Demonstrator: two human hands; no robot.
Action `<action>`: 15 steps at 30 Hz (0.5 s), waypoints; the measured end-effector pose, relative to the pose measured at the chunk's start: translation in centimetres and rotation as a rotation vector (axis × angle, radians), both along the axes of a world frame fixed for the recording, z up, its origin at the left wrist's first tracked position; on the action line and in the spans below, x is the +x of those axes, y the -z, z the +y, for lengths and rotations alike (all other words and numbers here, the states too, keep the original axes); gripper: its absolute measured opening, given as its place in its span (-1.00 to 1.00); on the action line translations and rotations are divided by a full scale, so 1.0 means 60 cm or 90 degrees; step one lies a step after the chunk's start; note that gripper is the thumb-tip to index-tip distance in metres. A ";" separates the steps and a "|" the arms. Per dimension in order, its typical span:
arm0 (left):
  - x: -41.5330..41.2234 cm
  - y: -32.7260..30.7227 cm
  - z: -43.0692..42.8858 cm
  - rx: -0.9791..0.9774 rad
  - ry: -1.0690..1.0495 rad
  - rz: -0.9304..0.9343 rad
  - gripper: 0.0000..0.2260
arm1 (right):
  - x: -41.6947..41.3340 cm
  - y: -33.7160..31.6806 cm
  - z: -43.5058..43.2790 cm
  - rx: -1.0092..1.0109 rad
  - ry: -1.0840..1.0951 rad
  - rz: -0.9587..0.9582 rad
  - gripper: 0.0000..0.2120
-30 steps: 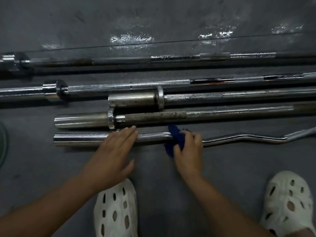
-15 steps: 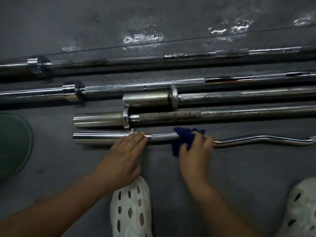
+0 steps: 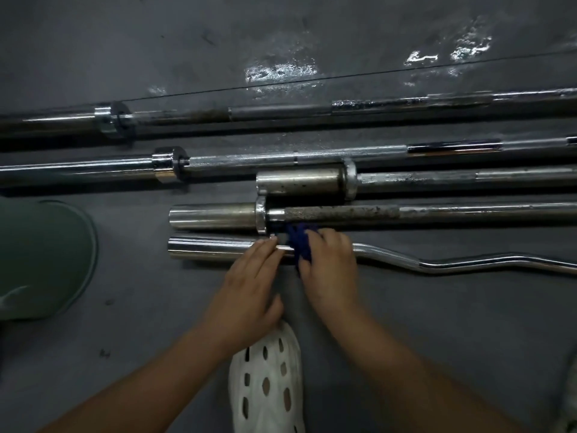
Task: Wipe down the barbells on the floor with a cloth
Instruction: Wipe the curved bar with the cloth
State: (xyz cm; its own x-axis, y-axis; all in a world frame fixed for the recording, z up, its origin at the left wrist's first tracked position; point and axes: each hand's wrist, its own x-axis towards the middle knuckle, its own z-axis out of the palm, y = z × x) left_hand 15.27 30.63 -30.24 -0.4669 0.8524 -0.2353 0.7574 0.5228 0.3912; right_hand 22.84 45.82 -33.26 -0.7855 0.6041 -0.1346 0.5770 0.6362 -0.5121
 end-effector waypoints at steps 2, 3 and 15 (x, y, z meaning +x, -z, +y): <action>0.001 0.001 -0.005 0.012 -0.017 -0.020 -0.32 | -0.003 -0.013 -0.039 -0.002 -0.076 0.019 -0.60; 0.000 0.001 -0.006 0.015 -0.031 -0.026 -0.33 | -0.002 -0.015 -0.040 0.010 -0.149 0.036 -0.61; 0.000 0.008 -0.008 0.019 -0.024 0.001 -0.39 | 0.047 0.008 0.000 -0.042 -0.218 -0.008 -0.64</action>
